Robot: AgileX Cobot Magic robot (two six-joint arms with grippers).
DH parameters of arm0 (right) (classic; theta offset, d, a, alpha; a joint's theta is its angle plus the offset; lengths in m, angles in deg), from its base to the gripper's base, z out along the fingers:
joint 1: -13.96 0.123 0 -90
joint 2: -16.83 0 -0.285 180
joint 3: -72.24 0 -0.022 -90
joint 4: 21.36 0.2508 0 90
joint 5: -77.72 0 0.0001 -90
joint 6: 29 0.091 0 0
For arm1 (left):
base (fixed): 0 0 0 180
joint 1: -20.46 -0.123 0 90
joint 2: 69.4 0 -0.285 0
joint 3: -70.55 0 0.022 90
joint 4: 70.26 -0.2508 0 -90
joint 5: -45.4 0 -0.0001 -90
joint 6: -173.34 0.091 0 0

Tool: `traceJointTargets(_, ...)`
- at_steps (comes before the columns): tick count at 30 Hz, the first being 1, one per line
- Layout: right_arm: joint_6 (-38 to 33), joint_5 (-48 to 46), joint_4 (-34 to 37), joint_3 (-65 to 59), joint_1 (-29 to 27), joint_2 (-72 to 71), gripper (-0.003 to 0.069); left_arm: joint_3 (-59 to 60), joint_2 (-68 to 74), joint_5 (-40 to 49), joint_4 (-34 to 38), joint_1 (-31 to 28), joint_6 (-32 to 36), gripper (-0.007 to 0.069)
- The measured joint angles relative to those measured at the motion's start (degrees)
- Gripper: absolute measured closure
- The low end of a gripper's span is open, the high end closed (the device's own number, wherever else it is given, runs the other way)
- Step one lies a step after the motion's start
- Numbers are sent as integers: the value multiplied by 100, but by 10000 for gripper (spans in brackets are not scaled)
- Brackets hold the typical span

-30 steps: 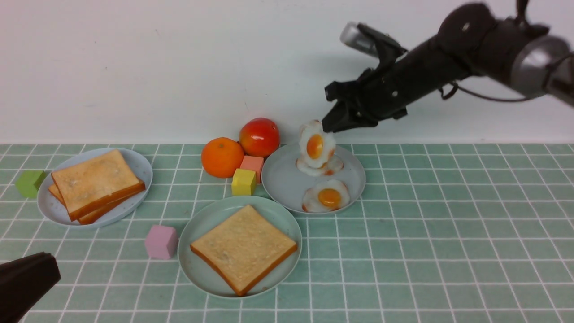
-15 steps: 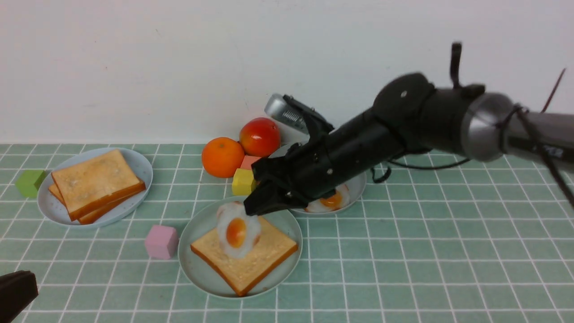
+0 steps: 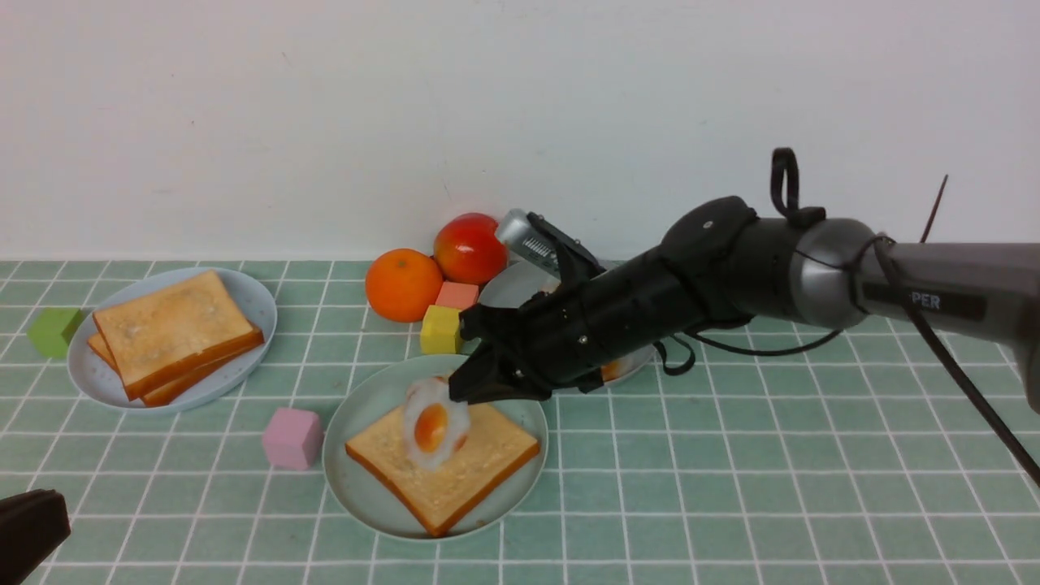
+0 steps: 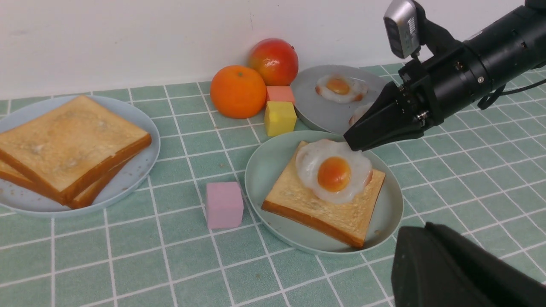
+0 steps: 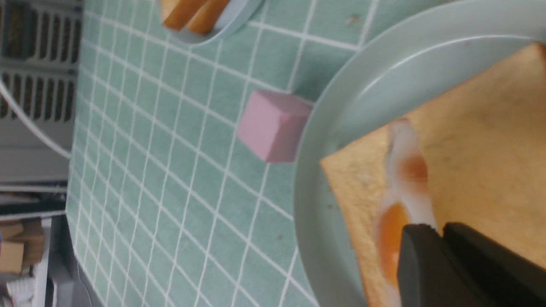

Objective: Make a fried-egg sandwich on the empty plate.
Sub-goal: Use the right arm to place the fried egg on the slice of bread in the middle, then use the left arm to grab a slice of bread

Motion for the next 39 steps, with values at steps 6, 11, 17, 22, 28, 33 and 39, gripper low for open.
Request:
traceJointTargets(6, 742, -16, -919, 0, -12, -1, 367, 0, 0, 0, 0, 0, 0, 606)
traceJointTargets(11, 953, -256, -1620, 0, -161, -139, 230, 0, 0, -6, 7, 0, 0, 601)
traceJointTargets(17, 1019, -1230, -2628, -59, -458, -1383, 339, 0, 363, 0, 245, 0, 0, 597)
traceJointTargets(22, 1205, -1738, -3557, -615, -401, -3055, 588, -269, 1689, 131, 588, 0, 0, 617)
traceJointTargets(28, 1828, -1771, -4391, -1732, -401, -5244, 667, -1358, 3657, 190, 786, -64, 396, 638)
traceJointTargets(33, 2187, -1823, -4911, -2321, -401, -6685, 658, -2266, 5042, 144, 1169, -950, 1371, 638)
traceJointTargets(39, 2316, -1895, -5258, -2805, -401, -8131, 657, -3213, 6437, 144, 2348, -2651, 3637, 638)
